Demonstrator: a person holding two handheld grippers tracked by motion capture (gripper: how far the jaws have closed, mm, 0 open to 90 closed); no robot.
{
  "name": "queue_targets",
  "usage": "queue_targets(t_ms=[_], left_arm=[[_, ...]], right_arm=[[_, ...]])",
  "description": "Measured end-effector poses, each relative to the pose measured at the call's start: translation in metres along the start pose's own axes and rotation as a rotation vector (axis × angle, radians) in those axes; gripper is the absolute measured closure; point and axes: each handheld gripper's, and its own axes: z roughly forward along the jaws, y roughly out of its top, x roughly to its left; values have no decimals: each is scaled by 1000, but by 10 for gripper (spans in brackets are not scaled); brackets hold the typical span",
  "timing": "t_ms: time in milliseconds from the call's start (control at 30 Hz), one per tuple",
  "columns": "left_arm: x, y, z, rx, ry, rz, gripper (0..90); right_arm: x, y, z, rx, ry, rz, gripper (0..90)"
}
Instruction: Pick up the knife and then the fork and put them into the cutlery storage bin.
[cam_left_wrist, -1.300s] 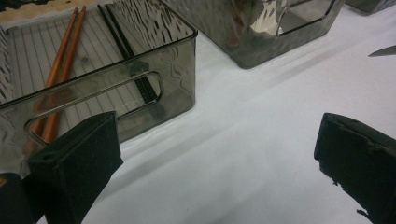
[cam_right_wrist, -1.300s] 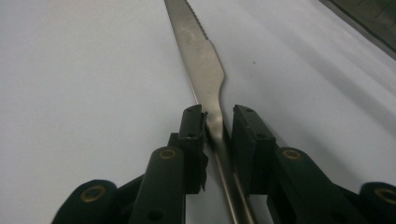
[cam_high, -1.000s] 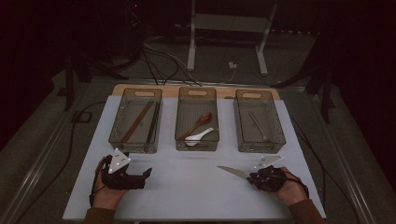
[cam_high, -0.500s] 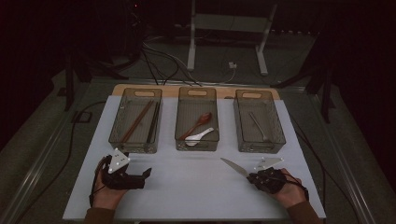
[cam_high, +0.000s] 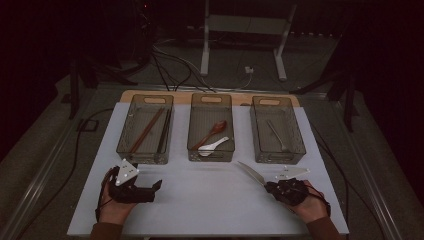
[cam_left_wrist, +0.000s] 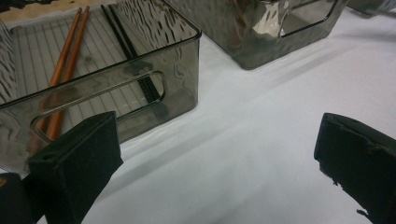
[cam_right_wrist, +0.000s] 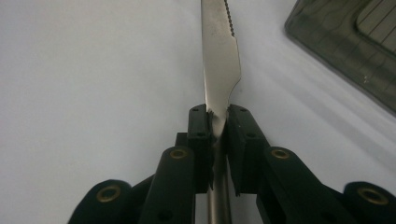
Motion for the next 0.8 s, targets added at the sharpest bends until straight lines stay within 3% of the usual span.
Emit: queue_targets(t_ms=[533, 800], left_arm=[[0, 0, 0, -1, 0, -1, 17], [0, 0, 0, 0, -1, 0, 17]], right_arm=[[-5, 10, -15, -114, -41, 51, 804], [-16, 14, -21, -172, -81, 114, 804]])
